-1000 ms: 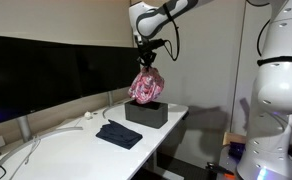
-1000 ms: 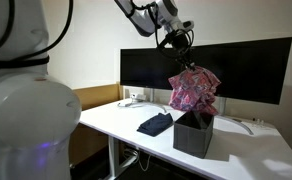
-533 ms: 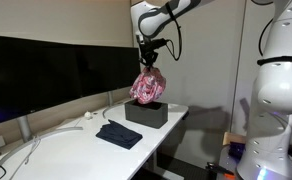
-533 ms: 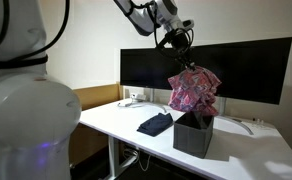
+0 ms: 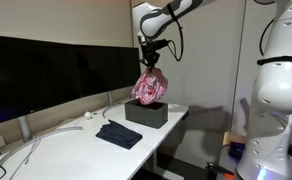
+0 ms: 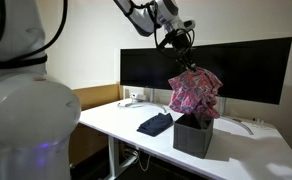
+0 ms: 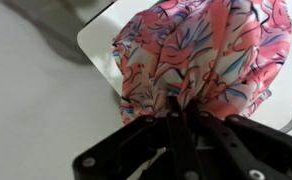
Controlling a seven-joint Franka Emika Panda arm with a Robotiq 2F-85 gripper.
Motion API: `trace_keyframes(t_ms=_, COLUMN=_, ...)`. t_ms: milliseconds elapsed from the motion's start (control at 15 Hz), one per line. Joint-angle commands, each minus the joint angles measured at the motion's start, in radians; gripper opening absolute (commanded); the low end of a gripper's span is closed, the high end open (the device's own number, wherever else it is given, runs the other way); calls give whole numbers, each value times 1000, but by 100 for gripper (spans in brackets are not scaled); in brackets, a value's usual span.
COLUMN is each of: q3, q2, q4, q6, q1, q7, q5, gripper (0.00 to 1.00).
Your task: Put the left cloth in the box
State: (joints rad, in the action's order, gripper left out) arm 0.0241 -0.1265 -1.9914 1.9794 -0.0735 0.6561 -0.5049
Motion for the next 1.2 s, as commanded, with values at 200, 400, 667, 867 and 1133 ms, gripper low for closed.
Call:
trace_keyframes(t_ms=200, q3=12, q2=7, q4=0, q6=49, q1=-13, q7=-22, q5=-5, gripper=2)
trace_keyframes(t_ms=400, q3=12, q2=17, q4=4, q6=60, q1=-10, q7=-20, q5=-8, gripper=2)
trace_keyframes(t_ms=667, q3=13, q2=26, q4=7, q6=56, q1=-9, q7=-16, q5=-9, gripper=34)
trace_keyframes(t_ms=867, q3=14, q2=27, q4=7, q6=57, q1=-10, q7=-15, q5=-8, gripper=46)
trace_keyframes(t_ms=1133, q3=14, q2=29, q4=12, q6=56, q1=-10, q7=-14, q5=-8, gripper=72)
